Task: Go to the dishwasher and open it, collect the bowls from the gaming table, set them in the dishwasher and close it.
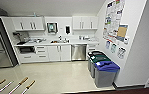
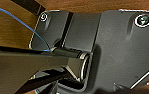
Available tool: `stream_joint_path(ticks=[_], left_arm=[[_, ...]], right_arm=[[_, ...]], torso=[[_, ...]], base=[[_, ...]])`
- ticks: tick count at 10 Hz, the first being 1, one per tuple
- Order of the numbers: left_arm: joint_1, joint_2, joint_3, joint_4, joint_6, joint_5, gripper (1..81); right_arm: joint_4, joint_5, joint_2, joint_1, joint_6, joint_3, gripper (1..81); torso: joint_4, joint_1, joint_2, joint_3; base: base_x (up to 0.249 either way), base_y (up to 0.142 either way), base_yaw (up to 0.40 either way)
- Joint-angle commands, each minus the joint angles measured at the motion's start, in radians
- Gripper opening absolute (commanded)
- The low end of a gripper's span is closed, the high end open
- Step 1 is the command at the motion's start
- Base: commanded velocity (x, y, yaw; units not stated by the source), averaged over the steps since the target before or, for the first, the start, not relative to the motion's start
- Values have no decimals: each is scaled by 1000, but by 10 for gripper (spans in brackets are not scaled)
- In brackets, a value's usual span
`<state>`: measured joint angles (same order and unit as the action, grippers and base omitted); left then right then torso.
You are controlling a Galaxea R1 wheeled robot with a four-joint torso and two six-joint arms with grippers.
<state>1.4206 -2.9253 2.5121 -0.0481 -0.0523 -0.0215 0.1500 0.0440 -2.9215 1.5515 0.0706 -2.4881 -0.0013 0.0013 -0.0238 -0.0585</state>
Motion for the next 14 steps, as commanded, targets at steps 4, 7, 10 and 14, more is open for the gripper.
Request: stream_joint_path(ticks=[4, 7, 10, 14], left_arm=[[-53, 6, -7, 5, -1, 49, 811], [-51, 7, -7, 5, -1, 49, 811], [-48, 9, -6, 5, -1, 48, 811], [-50, 9, -7, 4, -1, 49, 811]], right_arm=[[10, -52, 2, -50, 5, 6, 811], [10, -52, 0, -50, 5, 0, 811], [10, -52, 0, -50, 5, 0, 811], [10, -52, -1, -49, 5, -1, 811]], torso=[[0, 0, 0, 0], [0, 0, 0, 0], [0, 0, 0, 0], [0, 0, 0, 0]], base=[[126, 0, 0], [119, 0, 0], [116, 0, 0], [116, 0, 0]])
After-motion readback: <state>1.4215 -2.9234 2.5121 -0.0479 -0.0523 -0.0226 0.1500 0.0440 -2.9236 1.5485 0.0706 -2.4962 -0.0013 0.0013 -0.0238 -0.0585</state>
